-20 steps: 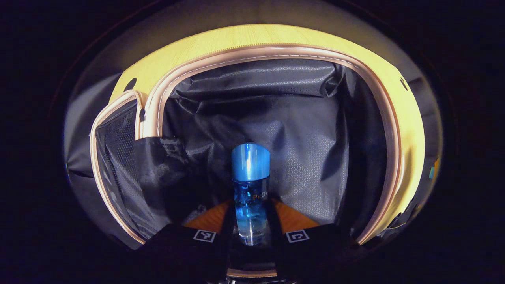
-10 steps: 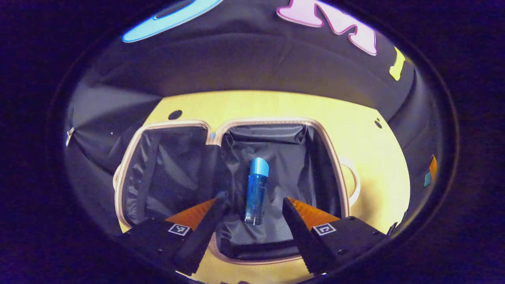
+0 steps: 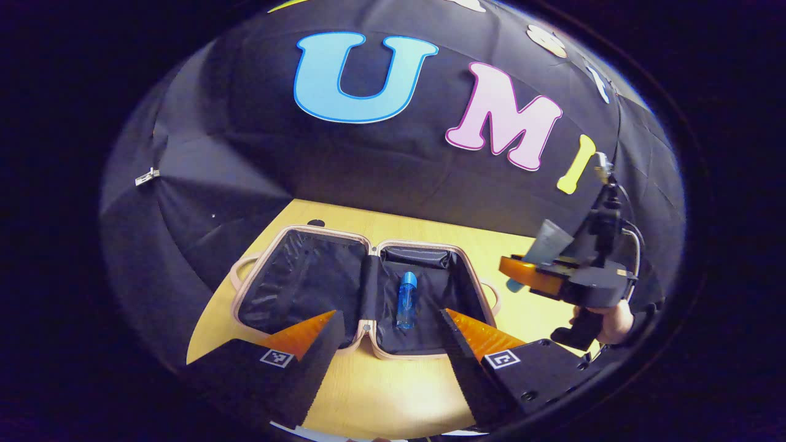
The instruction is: First open the suitcase, pack the skin care products into it, and then close the suitcase.
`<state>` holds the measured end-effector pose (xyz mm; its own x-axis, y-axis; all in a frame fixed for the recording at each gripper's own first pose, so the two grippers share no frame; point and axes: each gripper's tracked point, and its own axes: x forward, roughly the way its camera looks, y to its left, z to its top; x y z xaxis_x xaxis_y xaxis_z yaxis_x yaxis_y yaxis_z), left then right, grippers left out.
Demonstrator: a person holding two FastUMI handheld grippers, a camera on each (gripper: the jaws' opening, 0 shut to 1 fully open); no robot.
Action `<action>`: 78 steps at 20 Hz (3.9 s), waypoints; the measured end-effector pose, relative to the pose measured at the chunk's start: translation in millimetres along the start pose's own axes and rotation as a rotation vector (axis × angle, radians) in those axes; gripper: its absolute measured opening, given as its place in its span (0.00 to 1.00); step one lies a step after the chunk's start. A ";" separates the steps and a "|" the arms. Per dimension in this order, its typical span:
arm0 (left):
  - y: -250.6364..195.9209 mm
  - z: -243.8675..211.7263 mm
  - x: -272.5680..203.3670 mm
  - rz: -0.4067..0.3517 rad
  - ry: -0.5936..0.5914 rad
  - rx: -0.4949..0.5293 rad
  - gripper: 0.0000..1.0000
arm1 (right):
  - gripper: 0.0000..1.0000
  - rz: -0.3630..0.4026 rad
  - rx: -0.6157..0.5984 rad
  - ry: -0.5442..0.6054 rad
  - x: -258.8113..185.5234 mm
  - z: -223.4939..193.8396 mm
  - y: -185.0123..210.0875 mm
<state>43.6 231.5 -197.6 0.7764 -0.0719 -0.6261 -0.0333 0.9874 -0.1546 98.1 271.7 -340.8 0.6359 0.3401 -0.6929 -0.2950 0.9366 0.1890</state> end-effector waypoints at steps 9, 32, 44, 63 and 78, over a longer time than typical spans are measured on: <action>-9.2 4.8 -39.3 -0.059 -0.069 -0.035 0.97 | 0.31 -0.082 0.105 0.455 89.1 -104.1 31.2; 193.1 28.5 -13.3 0.289 -0.202 -0.133 0.96 | 0.99 -0.071 0.062 0.341 27.4 -54.5 26.1; 344.0 -15.8 160.2 0.248 -0.024 -0.503 0.89 | 0.98 -0.241 0.111 0.069 -151.5 -41.3 -66.7; 232.8 108.1 99.8 0.099 -0.187 -0.285 0.06 | 0.99 -0.293 0.088 0.095 -221.3 -70.0 -108.4; -165.5 89.4 95.4 -0.127 -0.179 0.005 0.06 | 0.98 -0.260 0.125 -0.027 -277.6 -47.2 -232.4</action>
<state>179.5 73.7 -163.3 0.8734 -0.1697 -0.4564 0.0745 0.9728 -0.2192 -43.6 -44.4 -225.2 0.6978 0.0877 -0.7109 -0.0307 0.9952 0.0927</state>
